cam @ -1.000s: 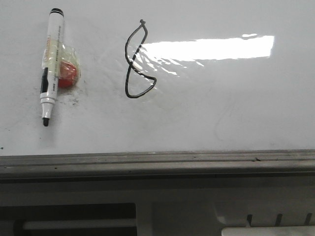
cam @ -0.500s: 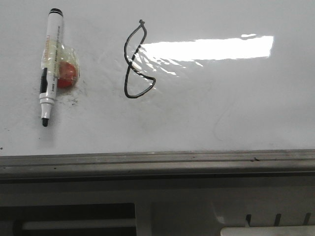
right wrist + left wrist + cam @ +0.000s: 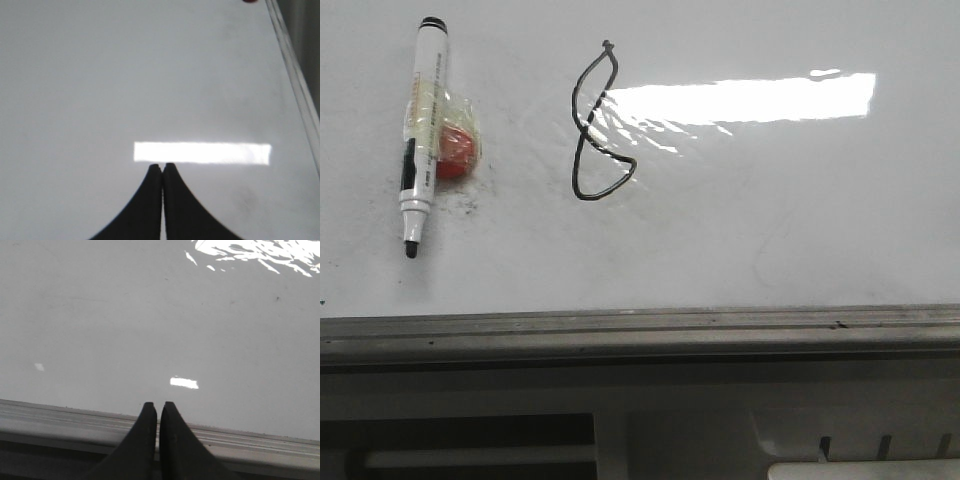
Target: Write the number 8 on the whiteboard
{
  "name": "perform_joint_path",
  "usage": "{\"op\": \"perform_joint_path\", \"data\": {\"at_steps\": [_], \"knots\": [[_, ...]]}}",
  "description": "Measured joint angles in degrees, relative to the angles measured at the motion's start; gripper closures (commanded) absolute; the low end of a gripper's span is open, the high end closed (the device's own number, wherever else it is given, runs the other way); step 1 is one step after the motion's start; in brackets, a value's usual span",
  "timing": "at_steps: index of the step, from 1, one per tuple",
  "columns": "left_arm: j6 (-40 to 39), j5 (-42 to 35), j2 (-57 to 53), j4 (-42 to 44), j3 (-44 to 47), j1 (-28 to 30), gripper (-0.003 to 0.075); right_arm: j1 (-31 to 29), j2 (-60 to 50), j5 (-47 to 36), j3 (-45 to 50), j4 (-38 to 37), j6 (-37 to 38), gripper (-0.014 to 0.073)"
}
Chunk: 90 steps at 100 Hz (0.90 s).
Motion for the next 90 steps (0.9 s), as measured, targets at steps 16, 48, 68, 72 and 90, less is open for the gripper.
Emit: {"op": "perform_joint_path", "data": {"at_steps": [16,48,68,72,90], "knots": [[0.0,0.0,0.0,0.0,0.0,0.0,0.0741,-0.9,-1.8,12.8,0.0,-0.1,0.6,0.0657],[0.0,0.0,0.0,0.0,0.0,0.0,0.0741,-0.9,-1.8,29.5,0.0,-0.1,0.6,0.0657],[0.0,0.0,0.0,0.0,0.0,0.0,0.0741,-0.9,-1.8,36.0,0.0,4.1,-5.2,0.0657],[0.0,0.0,0.0,0.0,0.0,0.0,0.0741,-0.9,-1.8,36.2,0.0,6.9,-8.8,0.0657],[0.0,0.0,0.0,0.0,0.0,0.0,0.0741,-0.9,-1.8,36.2,0.0,15.7,-19.9,0.0657]]}}
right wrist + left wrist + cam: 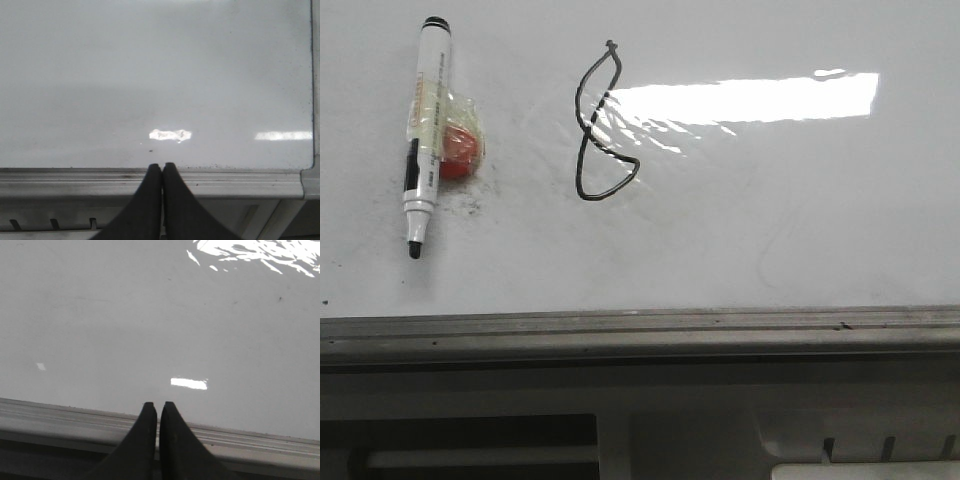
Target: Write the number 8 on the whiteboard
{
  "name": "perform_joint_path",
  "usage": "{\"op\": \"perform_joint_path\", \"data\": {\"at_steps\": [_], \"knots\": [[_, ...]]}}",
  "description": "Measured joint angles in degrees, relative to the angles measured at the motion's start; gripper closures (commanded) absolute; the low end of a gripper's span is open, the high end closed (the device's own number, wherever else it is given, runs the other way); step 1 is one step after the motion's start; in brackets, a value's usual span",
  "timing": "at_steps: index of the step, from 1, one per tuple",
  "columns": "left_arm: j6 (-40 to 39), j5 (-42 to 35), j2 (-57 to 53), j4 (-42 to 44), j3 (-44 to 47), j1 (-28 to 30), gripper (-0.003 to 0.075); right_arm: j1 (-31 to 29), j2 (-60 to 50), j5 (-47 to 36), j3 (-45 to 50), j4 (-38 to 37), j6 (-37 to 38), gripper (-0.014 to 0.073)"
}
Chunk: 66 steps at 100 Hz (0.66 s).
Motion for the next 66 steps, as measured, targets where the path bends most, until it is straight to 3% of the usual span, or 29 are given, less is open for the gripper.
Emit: {"op": "perform_joint_path", "data": {"at_steps": [66], "knots": [[0.0,0.0,0.0,0.0,0.0,0.0,0.0741,0.0,0.0,0.0,0.0,1.3,-1.6,0.0657]]}}
